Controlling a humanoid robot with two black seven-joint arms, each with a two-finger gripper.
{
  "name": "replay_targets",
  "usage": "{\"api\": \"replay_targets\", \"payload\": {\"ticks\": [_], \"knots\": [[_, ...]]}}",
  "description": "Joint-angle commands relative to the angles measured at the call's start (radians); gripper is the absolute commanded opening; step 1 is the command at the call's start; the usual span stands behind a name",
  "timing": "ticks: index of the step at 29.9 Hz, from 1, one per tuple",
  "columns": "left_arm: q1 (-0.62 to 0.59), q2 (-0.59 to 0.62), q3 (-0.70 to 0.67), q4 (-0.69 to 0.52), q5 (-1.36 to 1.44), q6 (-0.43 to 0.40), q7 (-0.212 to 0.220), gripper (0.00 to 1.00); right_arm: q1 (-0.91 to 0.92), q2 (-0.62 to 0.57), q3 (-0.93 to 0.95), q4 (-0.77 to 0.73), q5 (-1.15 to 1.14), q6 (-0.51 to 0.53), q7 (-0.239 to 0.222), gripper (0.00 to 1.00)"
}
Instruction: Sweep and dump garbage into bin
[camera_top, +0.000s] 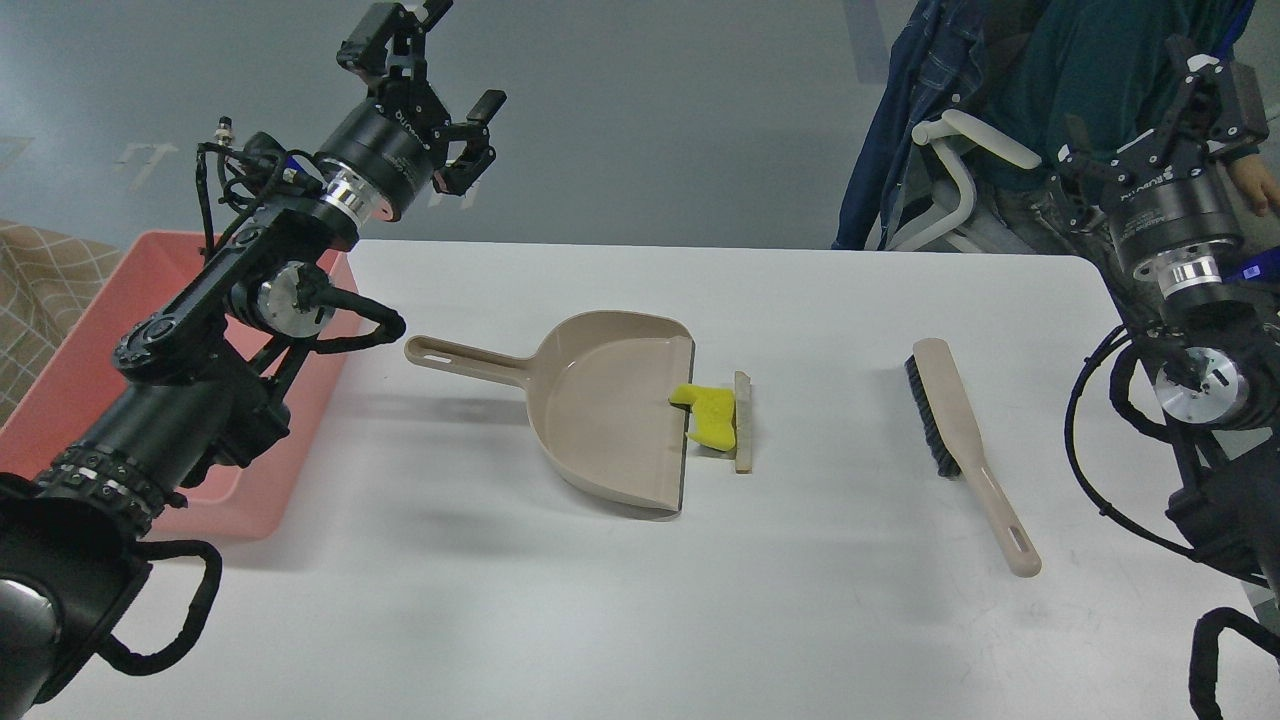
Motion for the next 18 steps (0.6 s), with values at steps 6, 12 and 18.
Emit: {"api": "replay_targets", "payload": {"ticks": [6, 12, 18], "knots": [[-0.002, -0.002, 0.006, 0.0, -0.004, -0.005, 0.008, 0.98, 0.014, 0.013, -0.001, -0.003, 0.0, -0.003, -0.003, 1.0], [-0.008, -0.003, 0.003, 0.002, -0.008, -0.02, 0.002, 0.98, 0.011, 0.012, -0.009, 0.0, 0.003, -0.005, -0.001, 1.0], [0.0, 0.002, -0.004, 0.005, -0.013, -0.071, 0.0, 0.98, 0.015, 0.006, -0.004, 0.003, 0.005, -0.003, -0.003, 1.0]]}}
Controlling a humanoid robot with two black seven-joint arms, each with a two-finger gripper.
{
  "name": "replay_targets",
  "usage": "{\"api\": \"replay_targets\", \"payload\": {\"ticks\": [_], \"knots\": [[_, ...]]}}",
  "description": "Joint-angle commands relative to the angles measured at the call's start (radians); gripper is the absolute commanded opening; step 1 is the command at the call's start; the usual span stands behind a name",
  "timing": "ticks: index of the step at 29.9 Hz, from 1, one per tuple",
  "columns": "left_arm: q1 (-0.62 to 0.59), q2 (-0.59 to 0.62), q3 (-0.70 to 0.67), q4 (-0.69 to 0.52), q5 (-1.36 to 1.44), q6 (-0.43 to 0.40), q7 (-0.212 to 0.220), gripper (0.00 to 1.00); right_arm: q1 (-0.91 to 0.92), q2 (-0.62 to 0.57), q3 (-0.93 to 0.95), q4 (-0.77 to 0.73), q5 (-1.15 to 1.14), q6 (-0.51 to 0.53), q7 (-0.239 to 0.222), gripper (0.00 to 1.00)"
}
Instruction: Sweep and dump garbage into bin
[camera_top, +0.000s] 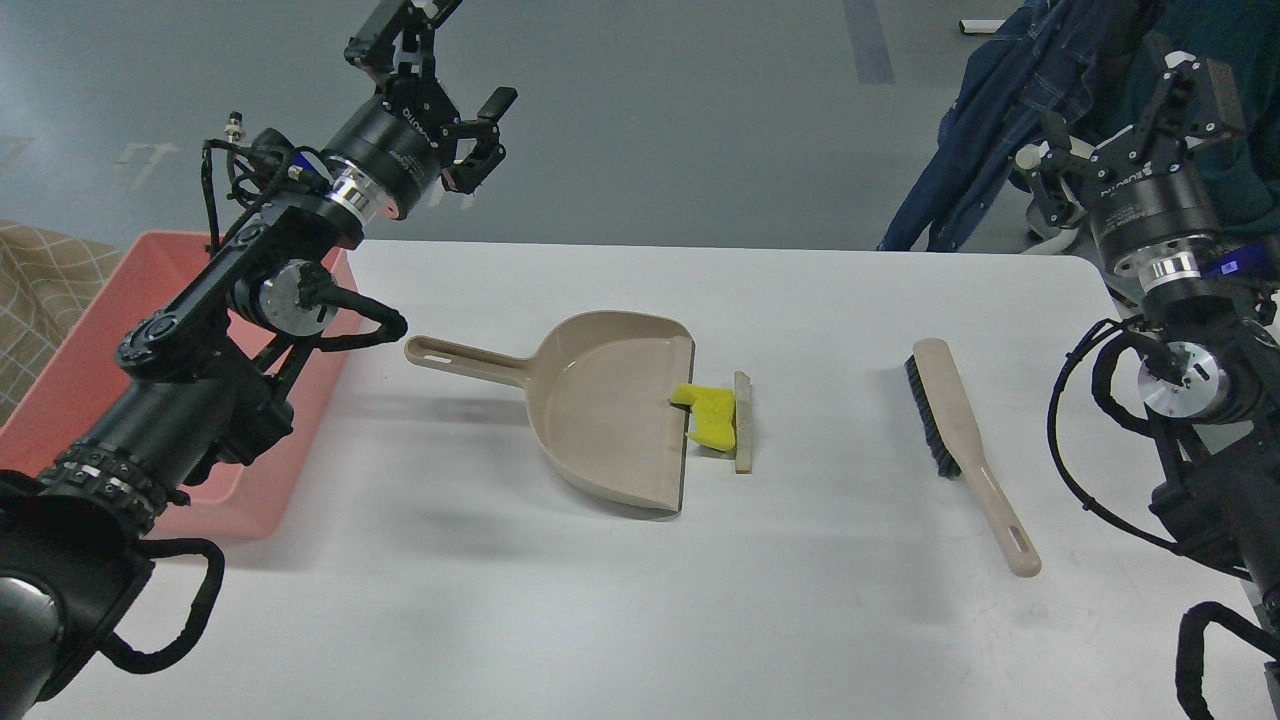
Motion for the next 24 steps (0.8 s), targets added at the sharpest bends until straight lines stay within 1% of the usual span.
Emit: {"api": "replay_targets", "payload": {"ticks": [1, 4, 11, 14, 18, 24], "knots": [[-0.001, 0.006, -0.01, 0.014, -0.006, -0.015, 0.001, 0.98, 0.002, -0.007, 0.002, 0.001, -0.001, 0.0, -0.001, 1.0], [-0.006, 0.011, -0.01, 0.014, -0.039, -0.02, 0.005, 0.98, 0.002, -0.015, 0.002, 0.0, 0.0, 0.001, -0.001, 1.0], [-0.01, 0.008, -0.007, 0.014, -0.112, 0.017, 0.009, 0.98, 0.012, -0.016, -0.003, -0.008, -0.003, 0.006, -0.005, 1.0], [-0.012, 0.003, -0.005, 0.011, -0.114, 0.042, 0.003, 0.98, 0.011, -0.016, -0.007, -0.008, -0.003, 0.006, -0.005, 1.0], [-0.013, 0.0, -0.002, 0.011, -0.112, 0.045, 0.011, 0.98, 0.011, -0.018, -0.009, -0.009, -0.003, 0.006, -0.005, 1.0], [-0.003, -0.003, 0.001, 0.012, -0.112, 0.045, -0.011, 0.98, 0.011, -0.025, -0.01, -0.011, -0.006, 0.009, -0.005, 1.0]]}}
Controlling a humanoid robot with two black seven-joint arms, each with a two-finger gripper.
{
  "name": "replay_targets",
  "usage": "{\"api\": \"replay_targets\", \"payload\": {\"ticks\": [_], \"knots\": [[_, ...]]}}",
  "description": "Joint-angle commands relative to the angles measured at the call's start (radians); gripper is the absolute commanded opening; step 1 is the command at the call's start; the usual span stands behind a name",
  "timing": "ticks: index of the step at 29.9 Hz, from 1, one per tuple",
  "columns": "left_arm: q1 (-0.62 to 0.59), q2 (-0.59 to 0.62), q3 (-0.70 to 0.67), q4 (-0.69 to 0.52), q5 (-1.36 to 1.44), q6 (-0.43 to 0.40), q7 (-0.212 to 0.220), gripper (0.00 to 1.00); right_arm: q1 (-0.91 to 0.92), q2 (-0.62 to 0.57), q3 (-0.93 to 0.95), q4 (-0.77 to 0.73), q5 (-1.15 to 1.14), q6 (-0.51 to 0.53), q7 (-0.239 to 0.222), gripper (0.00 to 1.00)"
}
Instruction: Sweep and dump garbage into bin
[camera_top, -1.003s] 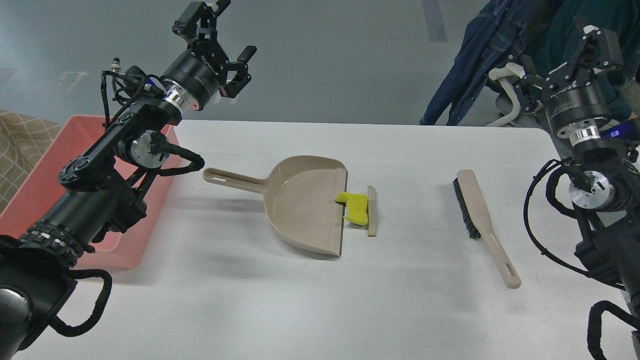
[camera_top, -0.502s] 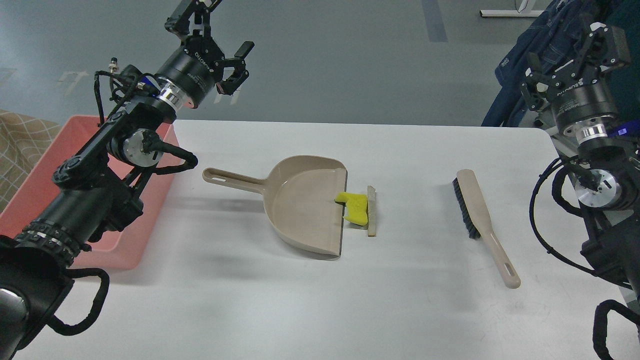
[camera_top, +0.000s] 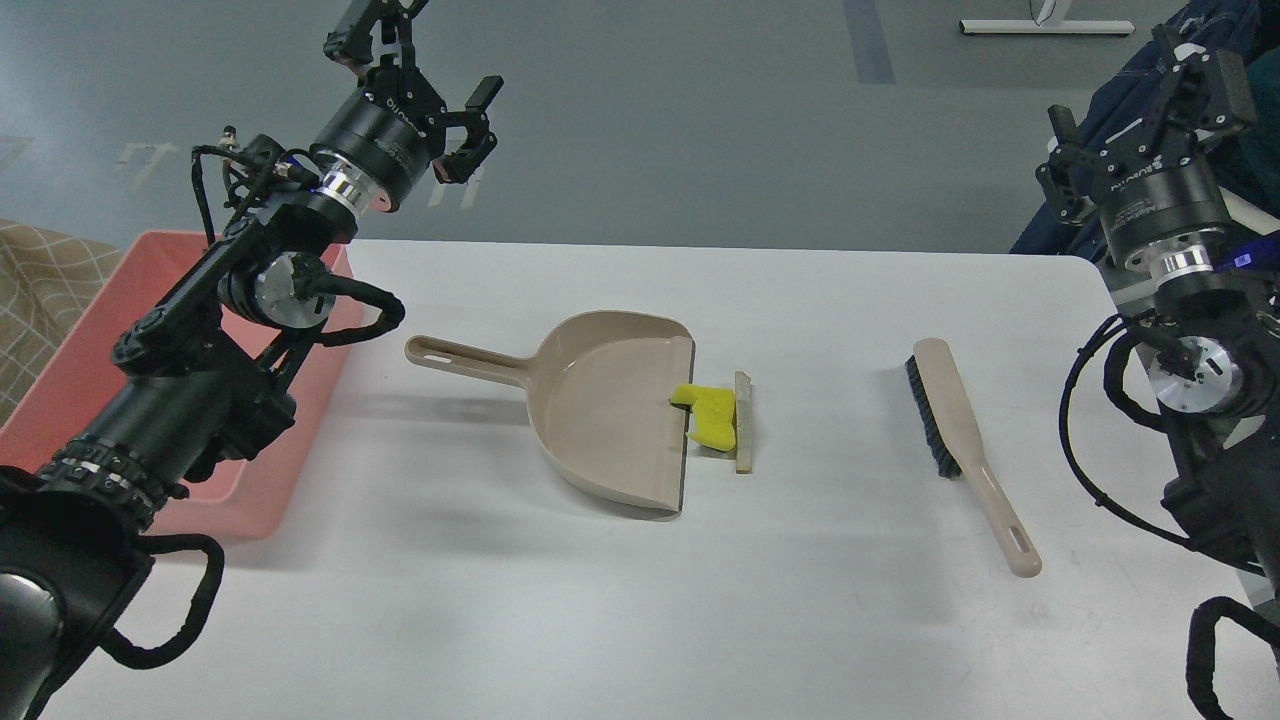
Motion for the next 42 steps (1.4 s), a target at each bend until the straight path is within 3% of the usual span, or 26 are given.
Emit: {"api": "replay_targets", "payload": {"ticks": [1, 42], "knots": [[0.005, -0.002, 0.0, 0.001, 0.0, 0.0, -0.011, 0.98, 0.0, -0.007, -0.001, -0.002, -0.003, -0.001, 0.0, 1.0], [0.009, 0.035, 0.006, -0.057, 0.014, -0.003, -0.01, 0.98, 0.007, -0.006, -0.004, -0.023, -0.006, -0.007, 0.003, 1.0]]}}
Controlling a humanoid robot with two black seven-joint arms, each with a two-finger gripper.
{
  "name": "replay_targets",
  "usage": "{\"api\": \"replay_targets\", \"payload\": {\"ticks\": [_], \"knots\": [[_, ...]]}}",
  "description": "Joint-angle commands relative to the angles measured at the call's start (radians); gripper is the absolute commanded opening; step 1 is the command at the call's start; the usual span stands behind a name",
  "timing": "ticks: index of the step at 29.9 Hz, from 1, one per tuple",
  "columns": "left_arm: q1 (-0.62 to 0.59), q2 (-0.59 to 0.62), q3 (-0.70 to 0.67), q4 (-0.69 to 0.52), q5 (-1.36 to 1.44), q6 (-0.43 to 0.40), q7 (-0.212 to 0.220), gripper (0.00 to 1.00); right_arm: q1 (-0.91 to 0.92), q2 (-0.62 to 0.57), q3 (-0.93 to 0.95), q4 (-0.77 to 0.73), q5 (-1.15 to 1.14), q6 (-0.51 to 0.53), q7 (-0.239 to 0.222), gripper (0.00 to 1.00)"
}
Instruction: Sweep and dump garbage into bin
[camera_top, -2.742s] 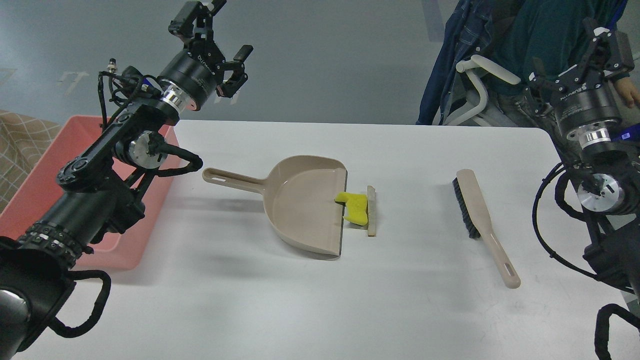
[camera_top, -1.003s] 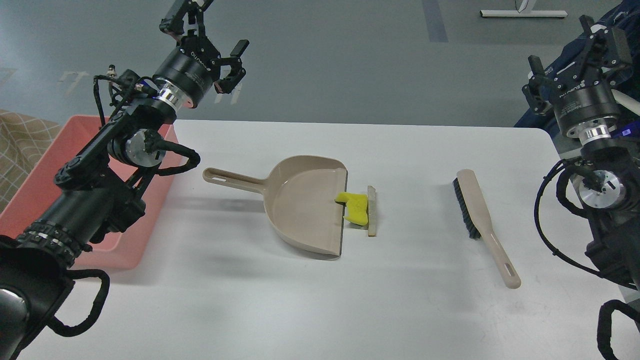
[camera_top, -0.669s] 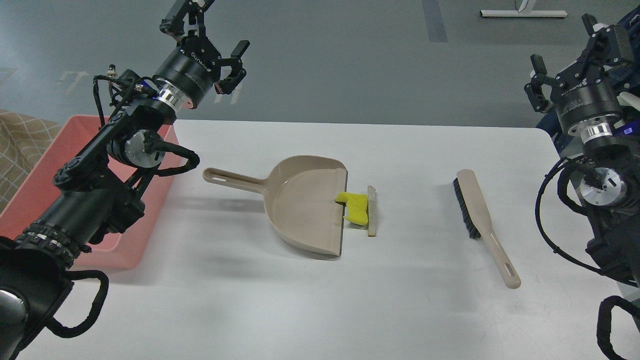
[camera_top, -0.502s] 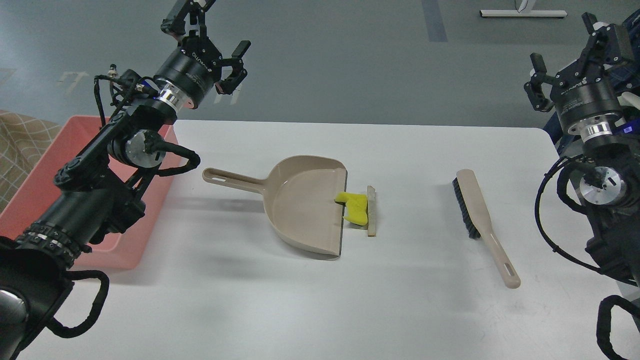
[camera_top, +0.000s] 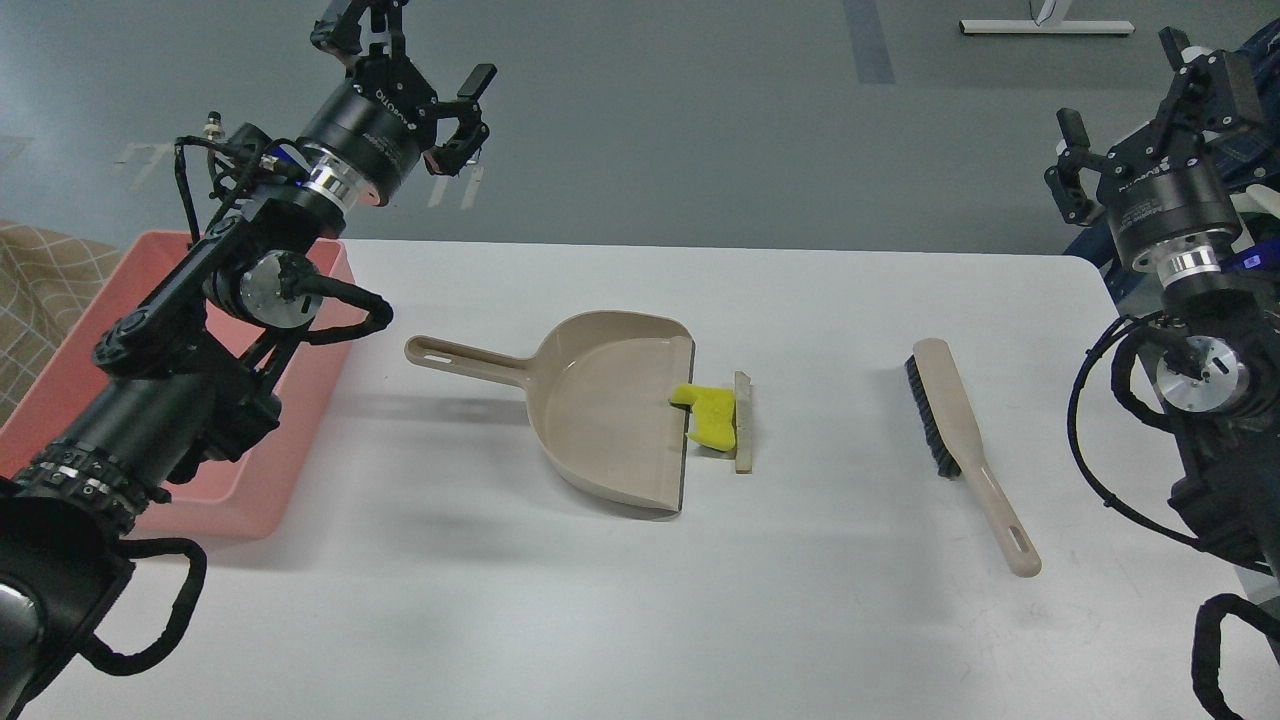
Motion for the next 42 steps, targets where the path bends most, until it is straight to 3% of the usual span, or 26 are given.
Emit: {"api": "replay_targets", "payload": {"ticks": [1, 11, 19, 23, 29, 35, 42], "knots": [[0.001, -0.001, 0.001, -0.008, 0.004, 0.002, 0.001, 0.98, -0.003, 0.0, 0.0, 0.002, 0.001, 0.0, -0.001, 1.0], [0.041, 0.021, 0.001, -0.135, 0.138, 0.03, 0.003, 0.98, -0.002, -0.001, 0.0, 0.002, -0.001, -0.001, -0.001, 1.0], [0.1, 0.107, 0.016, -0.267, 0.168, 0.085, 0.014, 0.98, -0.002, -0.001, -0.001, 0.002, -0.001, -0.003, -0.001, 1.0], [0.194, 0.218, 0.019, -0.409, 0.205, 0.158, 0.021, 0.98, -0.002, -0.001, -0.003, 0.002, -0.001, -0.003, -0.001, 1.0], [0.362, 0.406, 0.013, -0.618, 0.303, 0.206, 0.02, 0.98, 0.006, -0.001, -0.04, 0.002, -0.001, -0.015, -0.001, 1.0], [0.502, 0.532, -0.001, -0.765, 0.358, 0.281, 0.02, 0.98, 0.004, 0.0, -0.043, 0.002, -0.001, -0.018, -0.001, 1.0], [0.666, 0.523, -0.002, -0.868, 0.591, 0.345, 0.032, 0.98, 0.0, 0.0, -0.043, 0.002, -0.001, -0.018, -0.001, 1.0]]}}
